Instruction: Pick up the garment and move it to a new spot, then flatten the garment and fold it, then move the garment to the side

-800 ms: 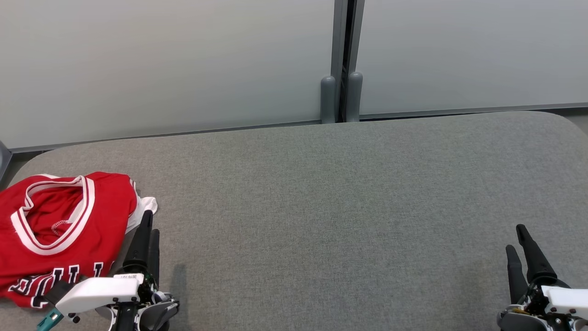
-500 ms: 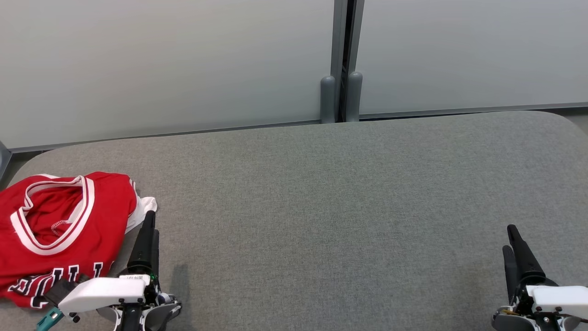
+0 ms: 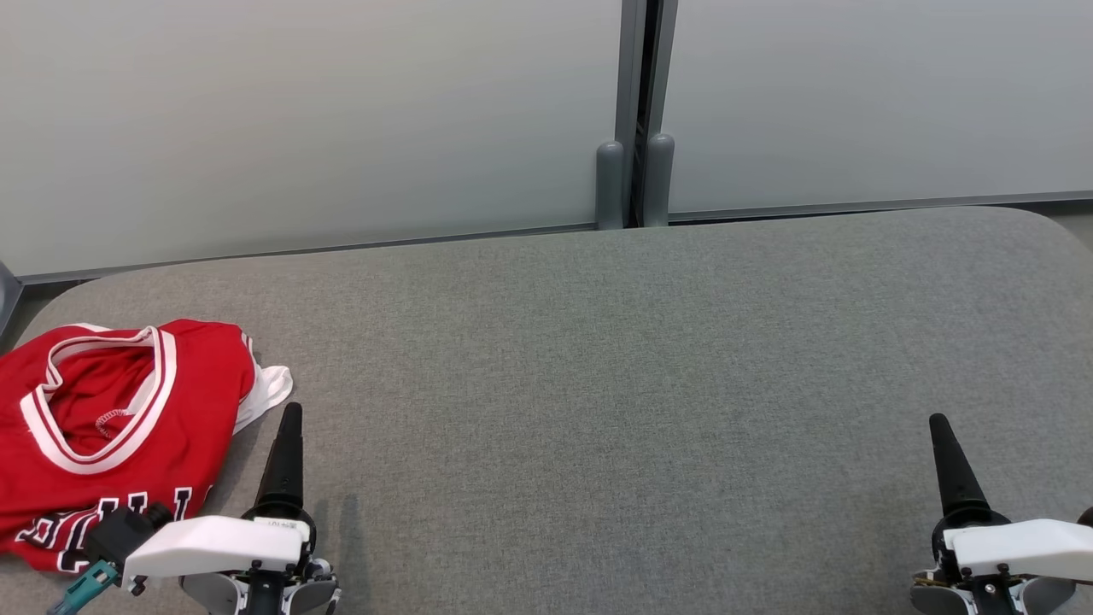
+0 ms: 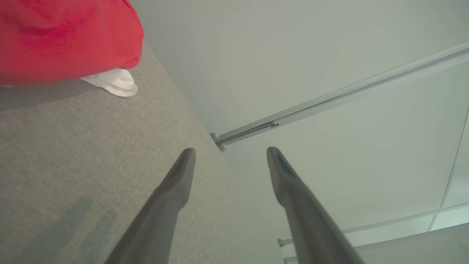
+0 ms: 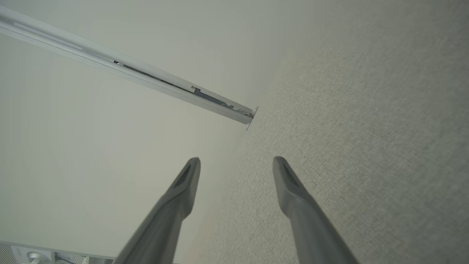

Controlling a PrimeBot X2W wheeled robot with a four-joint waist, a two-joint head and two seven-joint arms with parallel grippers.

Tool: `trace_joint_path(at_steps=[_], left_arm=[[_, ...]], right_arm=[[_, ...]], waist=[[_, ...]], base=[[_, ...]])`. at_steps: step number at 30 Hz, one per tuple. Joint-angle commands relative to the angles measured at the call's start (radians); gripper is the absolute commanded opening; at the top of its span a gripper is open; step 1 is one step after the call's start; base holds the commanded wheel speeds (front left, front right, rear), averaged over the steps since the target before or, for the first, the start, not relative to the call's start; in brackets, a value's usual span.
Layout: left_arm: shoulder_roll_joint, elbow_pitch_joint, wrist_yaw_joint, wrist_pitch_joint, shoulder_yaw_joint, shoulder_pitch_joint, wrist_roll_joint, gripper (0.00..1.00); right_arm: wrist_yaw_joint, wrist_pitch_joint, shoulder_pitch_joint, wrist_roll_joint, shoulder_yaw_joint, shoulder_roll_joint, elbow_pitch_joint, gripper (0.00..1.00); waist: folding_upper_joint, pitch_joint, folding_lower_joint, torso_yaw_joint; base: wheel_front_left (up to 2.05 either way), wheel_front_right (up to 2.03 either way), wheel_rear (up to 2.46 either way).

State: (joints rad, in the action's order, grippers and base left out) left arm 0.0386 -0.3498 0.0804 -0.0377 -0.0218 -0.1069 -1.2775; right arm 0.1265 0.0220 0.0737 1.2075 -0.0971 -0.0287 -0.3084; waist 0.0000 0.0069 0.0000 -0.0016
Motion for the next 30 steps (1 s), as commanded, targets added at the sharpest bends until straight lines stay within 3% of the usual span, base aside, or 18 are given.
trace_joint_path(at_steps=[1,17,30], left_arm=[[0.007,0.019,-0.015,-0.012,0.001,-0.004,0.058,1.0],[0.031,0.012,-0.091,-0.065,-0.041,0.019,0.447,1.0],[0.05,-0.01,-0.137,-0.102,-0.064,0.006,0.649,1.0]], right_arm=[[0.004,0.016,0.022,-0.05,0.003,-0.011,0.008,1.0],[0.005,0.071,0.024,-0.348,0.043,-0.015,-0.005,1.0],[0.005,0.11,0.035,-0.504,0.067,-0.017,-0.028,1.0]], waist=[[0.0,-0.001,0.0,-0.001],[0.0,-0.002,0.0,-0.002],[0.0,0.005,0.0,0.008]], base=[[0.0,0.0,0.0],[0.0,0.0,0.0],[0.0,0.0,0.0]])
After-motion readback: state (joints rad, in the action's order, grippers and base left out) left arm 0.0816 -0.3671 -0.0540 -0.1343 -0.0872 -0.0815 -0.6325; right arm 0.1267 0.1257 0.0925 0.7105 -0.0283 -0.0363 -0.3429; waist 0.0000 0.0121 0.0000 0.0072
